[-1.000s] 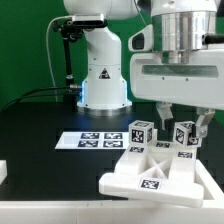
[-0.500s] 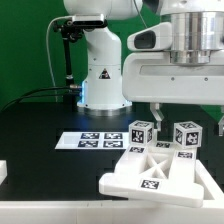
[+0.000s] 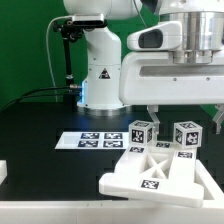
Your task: Assemble chair
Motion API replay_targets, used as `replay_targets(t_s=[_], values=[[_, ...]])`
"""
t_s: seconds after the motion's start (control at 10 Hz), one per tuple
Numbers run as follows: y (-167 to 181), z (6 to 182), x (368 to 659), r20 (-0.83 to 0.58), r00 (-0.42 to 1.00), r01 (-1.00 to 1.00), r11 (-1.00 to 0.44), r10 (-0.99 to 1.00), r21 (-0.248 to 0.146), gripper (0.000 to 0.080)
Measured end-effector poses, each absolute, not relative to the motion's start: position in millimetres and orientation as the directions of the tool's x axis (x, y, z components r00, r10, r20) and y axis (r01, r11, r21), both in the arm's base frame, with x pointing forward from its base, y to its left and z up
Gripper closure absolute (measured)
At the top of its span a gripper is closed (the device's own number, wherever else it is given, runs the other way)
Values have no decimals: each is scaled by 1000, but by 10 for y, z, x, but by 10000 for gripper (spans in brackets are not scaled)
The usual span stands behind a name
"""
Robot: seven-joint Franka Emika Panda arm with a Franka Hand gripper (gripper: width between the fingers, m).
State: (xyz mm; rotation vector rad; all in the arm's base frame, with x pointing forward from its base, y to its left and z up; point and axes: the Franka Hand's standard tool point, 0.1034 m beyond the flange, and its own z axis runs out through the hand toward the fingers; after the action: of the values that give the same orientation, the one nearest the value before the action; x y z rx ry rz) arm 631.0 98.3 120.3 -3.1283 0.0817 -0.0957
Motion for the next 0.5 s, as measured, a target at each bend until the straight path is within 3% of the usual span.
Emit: replay_targets(t_s=[0.1,0.3,0.4,0.5], values=[[984,1201,6308,60,994,-88,-996,-88,-15,150],[981,1199,6308,59,990,-125,-992,-125,-17,415],[983,1200,6308,58,980,-191,-981,-192,-22,415],[986,1199,6307,54,955,-291,-956,-292,-30,516]])
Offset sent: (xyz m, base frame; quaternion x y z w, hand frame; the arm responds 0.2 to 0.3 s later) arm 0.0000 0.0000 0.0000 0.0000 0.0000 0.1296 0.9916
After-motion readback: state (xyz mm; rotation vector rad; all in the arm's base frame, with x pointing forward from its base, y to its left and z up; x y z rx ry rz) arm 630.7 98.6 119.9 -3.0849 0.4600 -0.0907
